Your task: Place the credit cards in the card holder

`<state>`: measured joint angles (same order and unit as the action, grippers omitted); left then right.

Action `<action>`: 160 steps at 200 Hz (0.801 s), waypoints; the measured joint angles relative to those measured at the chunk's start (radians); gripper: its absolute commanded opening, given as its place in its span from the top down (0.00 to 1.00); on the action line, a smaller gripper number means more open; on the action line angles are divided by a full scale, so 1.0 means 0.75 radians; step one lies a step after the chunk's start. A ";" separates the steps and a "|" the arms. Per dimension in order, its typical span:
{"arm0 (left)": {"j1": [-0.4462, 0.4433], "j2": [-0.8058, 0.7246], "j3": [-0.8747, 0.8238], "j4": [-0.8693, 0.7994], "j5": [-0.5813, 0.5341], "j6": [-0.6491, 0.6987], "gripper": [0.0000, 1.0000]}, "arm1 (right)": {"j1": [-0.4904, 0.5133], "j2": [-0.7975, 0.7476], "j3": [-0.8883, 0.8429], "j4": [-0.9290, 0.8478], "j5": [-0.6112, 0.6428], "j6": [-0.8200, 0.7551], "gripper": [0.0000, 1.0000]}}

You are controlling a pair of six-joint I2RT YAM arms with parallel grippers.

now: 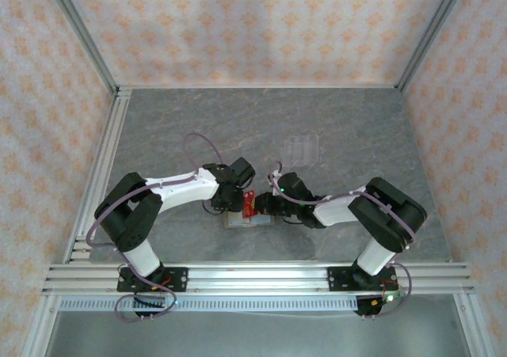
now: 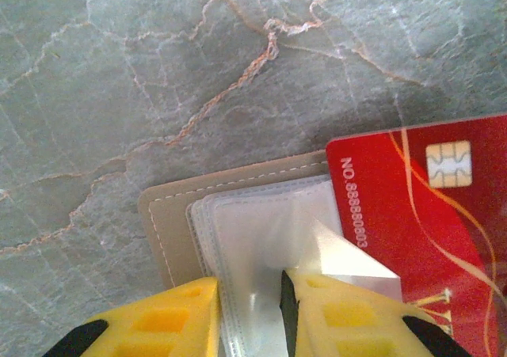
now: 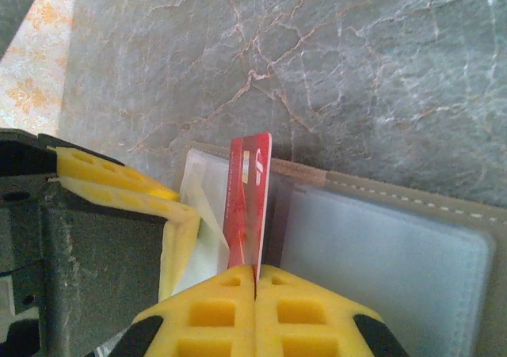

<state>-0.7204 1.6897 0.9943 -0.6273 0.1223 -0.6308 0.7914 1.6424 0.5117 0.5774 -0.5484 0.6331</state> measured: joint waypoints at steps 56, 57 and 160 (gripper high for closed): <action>0.000 0.000 0.000 0.000 0.000 0.000 0.70 | 0.044 -0.004 -0.004 0.000 0.005 0.032 1.00; 0.000 0.000 0.000 0.000 0.000 0.000 0.70 | 0.045 -0.004 -0.004 0.000 0.005 0.033 1.00; 0.140 -0.180 0.007 -0.040 0.072 0.005 0.69 | 0.053 0.028 -0.004 -0.001 -0.001 0.083 1.00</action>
<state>-0.6151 1.5551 0.9997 -0.6575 0.1761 -0.6270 0.8314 1.6634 0.5087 0.5770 -0.5488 0.6952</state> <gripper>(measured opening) 0.342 0.041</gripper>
